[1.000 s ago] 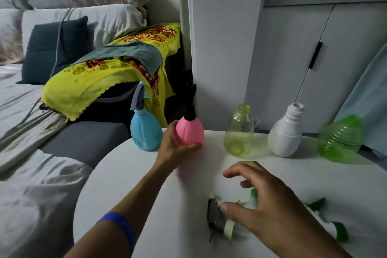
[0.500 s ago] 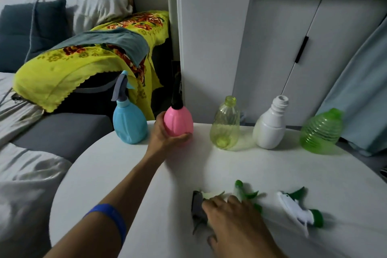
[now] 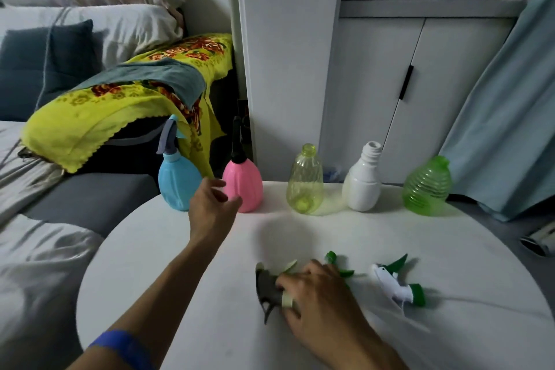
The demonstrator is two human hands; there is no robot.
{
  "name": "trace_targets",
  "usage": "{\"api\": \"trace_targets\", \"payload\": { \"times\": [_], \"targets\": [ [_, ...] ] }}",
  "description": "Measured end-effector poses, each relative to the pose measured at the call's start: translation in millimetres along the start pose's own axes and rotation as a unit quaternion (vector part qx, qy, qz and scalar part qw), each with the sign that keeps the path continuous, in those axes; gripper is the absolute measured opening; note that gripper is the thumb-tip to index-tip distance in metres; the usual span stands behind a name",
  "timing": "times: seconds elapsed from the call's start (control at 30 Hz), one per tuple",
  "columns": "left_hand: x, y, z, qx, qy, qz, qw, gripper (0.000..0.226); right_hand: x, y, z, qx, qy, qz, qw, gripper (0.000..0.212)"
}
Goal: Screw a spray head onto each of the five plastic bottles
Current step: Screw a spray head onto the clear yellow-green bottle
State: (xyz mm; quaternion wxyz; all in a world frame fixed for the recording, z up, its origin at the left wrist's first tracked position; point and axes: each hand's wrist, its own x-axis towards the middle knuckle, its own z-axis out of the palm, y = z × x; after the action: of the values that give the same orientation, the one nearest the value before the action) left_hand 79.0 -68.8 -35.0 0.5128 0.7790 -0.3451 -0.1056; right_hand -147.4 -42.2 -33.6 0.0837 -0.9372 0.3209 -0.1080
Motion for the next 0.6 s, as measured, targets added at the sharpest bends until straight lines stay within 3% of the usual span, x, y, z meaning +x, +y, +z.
{"api": "trace_targets", "payload": {
  "times": [0.07,0.13,0.17,0.27,0.33,0.5,0.6],
  "targets": [
    [-9,24,-2,-0.02,0.024,0.095,0.995,0.025,-4,10,-27,0.138,0.101,0.027,0.985,0.031],
    [-23,42,4,-0.022,0.007,0.167,0.986,0.023,-5,31,-61,0.323,0.167,0.055,0.93,0.025],
    [-30,46,9,-0.023,-0.011,0.187,0.982,0.024,-5,44,-77,0.425,0.189,0.07,0.882,0.025],
    [-42,48,36,-0.038,-0.062,0.171,0.983,0.033,-7,84,-111,0.674,0.237,0.086,0.695,0.022],
    [-41,48,58,-0.041,-0.084,0.146,0.985,0.048,-7,103,-122,0.726,0.261,0.092,0.629,0.02],
    [-16,50,114,0.019,-0.101,0.082,0.991,0.106,-3,124,-129,0.722,0.303,0.143,0.605,0.023],
    [-2,53,137,-0.021,-0.083,0.039,0.996,0.101,-1,130,-128,0.72,0.311,0.145,0.603,0.018]
  ]
}}
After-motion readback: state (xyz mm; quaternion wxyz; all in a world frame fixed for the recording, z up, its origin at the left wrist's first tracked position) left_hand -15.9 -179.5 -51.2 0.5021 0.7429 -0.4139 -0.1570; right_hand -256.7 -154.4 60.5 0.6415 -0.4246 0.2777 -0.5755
